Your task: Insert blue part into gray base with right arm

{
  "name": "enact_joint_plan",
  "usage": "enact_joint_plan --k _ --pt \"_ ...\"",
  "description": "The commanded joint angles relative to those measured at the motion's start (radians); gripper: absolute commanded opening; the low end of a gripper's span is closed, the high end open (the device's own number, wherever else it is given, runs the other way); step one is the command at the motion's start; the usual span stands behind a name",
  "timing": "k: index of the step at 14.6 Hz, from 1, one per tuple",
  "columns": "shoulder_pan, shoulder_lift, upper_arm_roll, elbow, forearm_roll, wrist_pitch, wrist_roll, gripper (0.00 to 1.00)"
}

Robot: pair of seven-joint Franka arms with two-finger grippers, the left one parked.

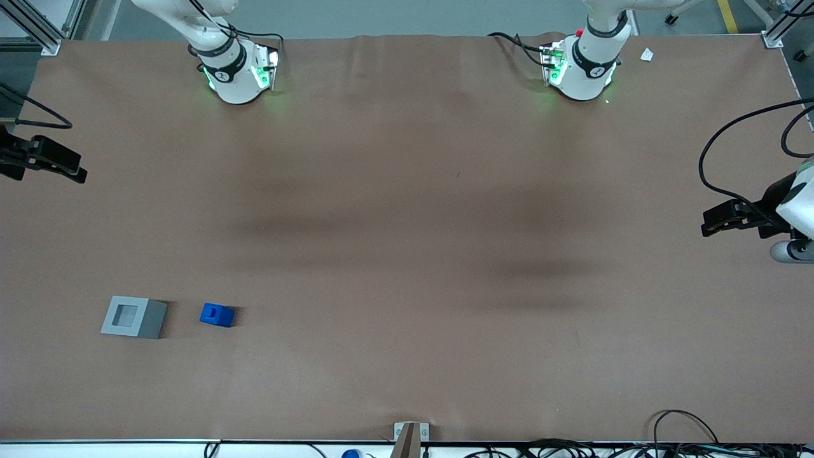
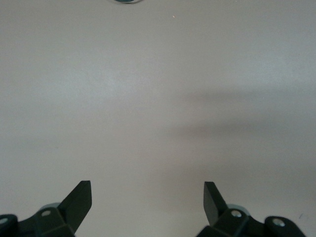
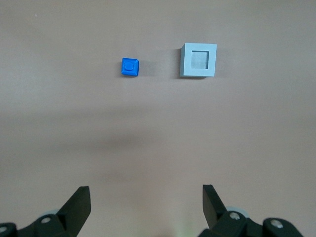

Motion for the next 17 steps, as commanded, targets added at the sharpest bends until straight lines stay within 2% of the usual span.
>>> enact_joint_plan --k 1,8,14,17 --pt "-0.006 -0.007 0.008 -0.004 -0.003 -0.005 -0.014 1.0" --pt "-0.026 0.013 0.003 -0.011 0.01 0.031 -0.014 1.0" --pt "-0.035 0.056 0.0 -0.158 0.009 0.212 -0.013 1.0" --pt "-0.03 0.119 0.0 -0.176 0.009 0.272 -0.003 1.0"
